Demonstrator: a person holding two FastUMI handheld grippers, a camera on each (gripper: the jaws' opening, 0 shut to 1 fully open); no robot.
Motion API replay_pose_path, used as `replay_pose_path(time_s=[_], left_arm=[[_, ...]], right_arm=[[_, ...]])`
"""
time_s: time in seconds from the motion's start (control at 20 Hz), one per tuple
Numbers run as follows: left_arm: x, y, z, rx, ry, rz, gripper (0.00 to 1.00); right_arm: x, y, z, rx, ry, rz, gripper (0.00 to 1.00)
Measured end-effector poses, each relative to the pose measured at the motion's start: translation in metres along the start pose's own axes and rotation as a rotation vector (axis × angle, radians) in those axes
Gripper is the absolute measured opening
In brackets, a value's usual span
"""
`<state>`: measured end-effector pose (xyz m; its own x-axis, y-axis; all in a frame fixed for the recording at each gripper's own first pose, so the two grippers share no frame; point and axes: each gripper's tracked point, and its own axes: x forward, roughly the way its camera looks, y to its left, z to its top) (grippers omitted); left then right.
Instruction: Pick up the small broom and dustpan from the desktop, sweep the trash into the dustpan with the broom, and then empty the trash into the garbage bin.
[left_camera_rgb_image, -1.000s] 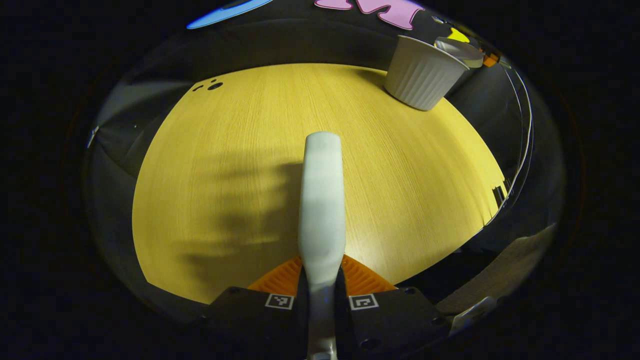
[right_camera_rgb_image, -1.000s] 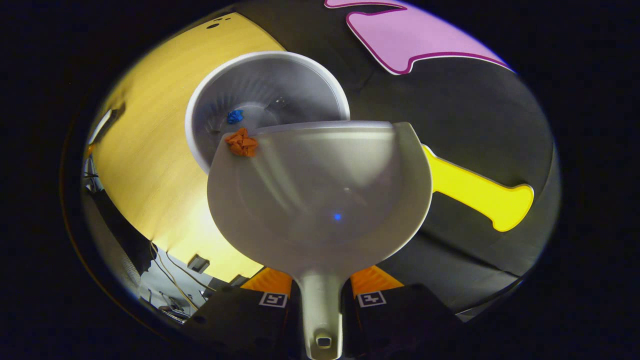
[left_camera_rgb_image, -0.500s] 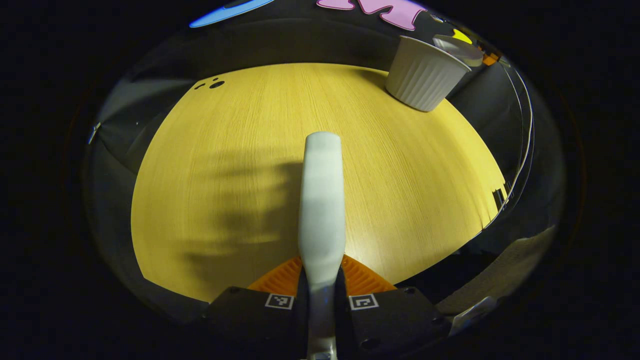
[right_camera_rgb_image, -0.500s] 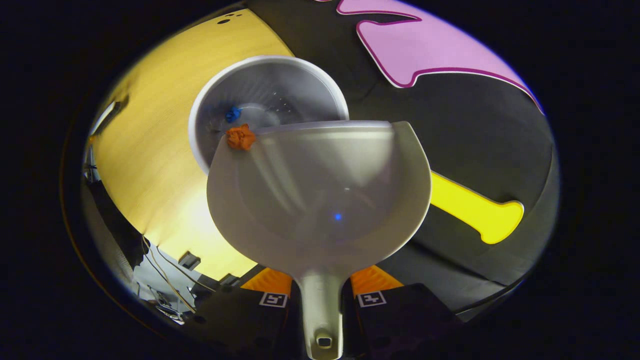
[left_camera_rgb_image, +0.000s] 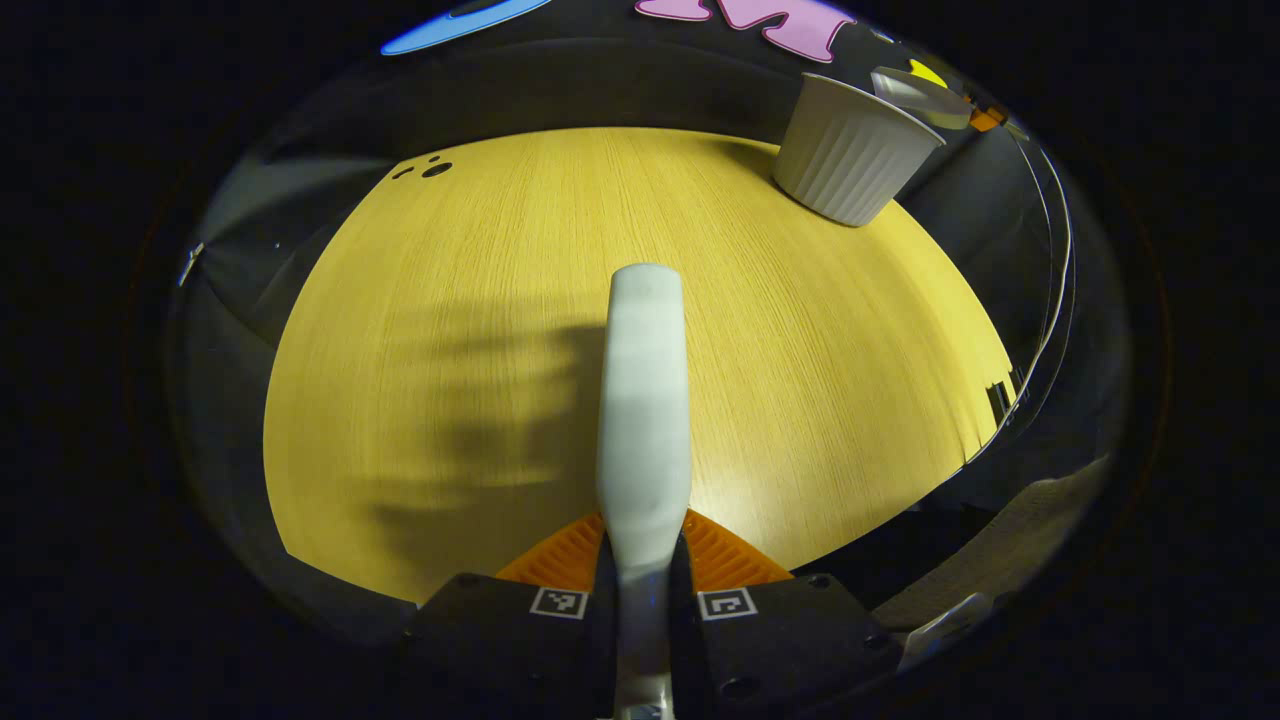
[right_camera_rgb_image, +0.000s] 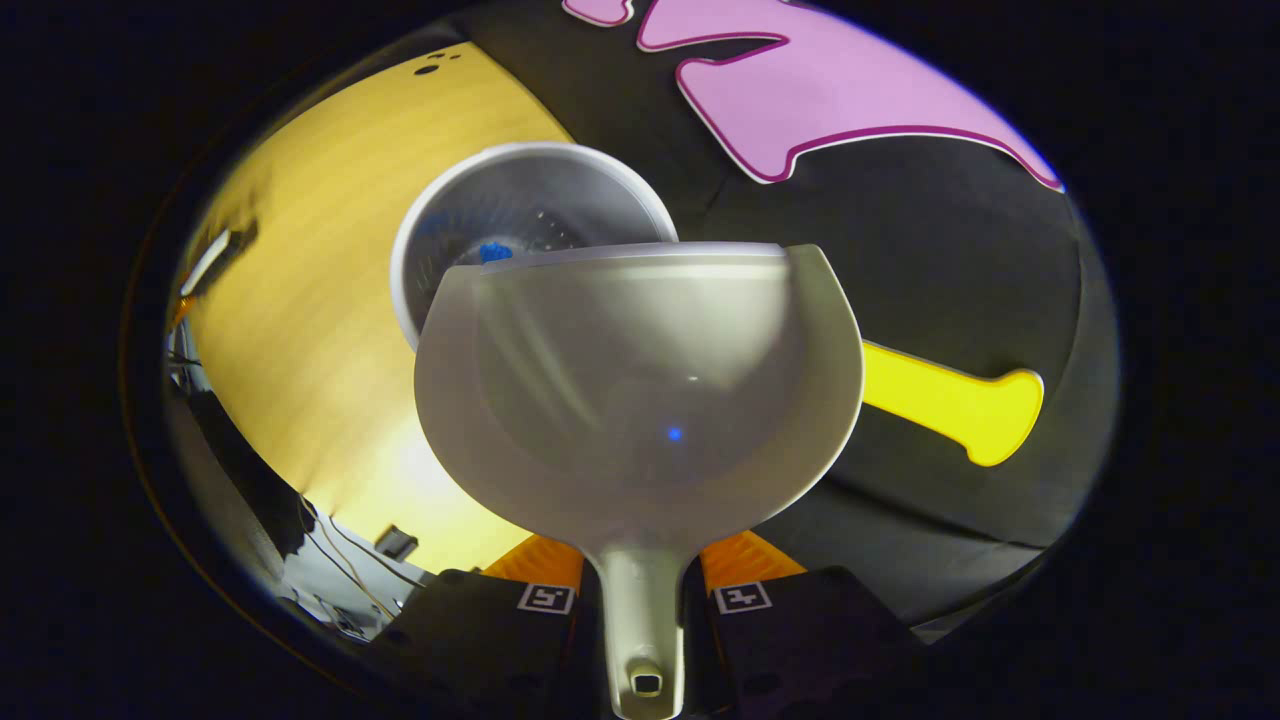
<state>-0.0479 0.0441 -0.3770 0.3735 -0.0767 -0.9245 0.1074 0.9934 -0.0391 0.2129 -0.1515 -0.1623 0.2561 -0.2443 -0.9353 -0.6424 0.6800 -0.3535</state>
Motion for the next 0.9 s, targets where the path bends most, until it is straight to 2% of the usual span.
replay_pose_path(time_s=[0.1,0.2,0.3,0.4,0.65,0.75,0.9], left_arm=[[0.0,0.001,0.007,0.007,-0.007,0.004,0.26],[0.001,0.002,0.011,0.01,-0.009,0.009,0.26],[0.002,0.004,0.016,0.013,-0.011,0.012,0.26],[0.002,0.006,0.021,0.02,-0.013,0.019,0.26],[0.001,0.014,0.032,0.027,-0.017,0.04,0.25],[-0.001,0.014,0.034,0.035,-0.018,0.05,0.26],[-0.001,0.016,0.034,0.052,-0.013,0.063,0.26]], right_arm=[[-0.018,0.009,0.002,0.079,-0.085,0.035,0.32],[-0.036,0.028,0.004,0.16,-0.168,0.095,0.36],[-0.055,0.053,0.002,0.225,-0.246,0.169,0.36],[-0.069,0.072,-0.003,0.259,-0.297,0.211,0.36],[-0.083,0.147,-0.022,0.302,-0.344,0.309,0.35],[-0.08,0.198,-0.029,0.336,-0.345,0.397,0.36],[-0.067,0.25,-0.036,0.359,-0.335,0.434,0.35]])
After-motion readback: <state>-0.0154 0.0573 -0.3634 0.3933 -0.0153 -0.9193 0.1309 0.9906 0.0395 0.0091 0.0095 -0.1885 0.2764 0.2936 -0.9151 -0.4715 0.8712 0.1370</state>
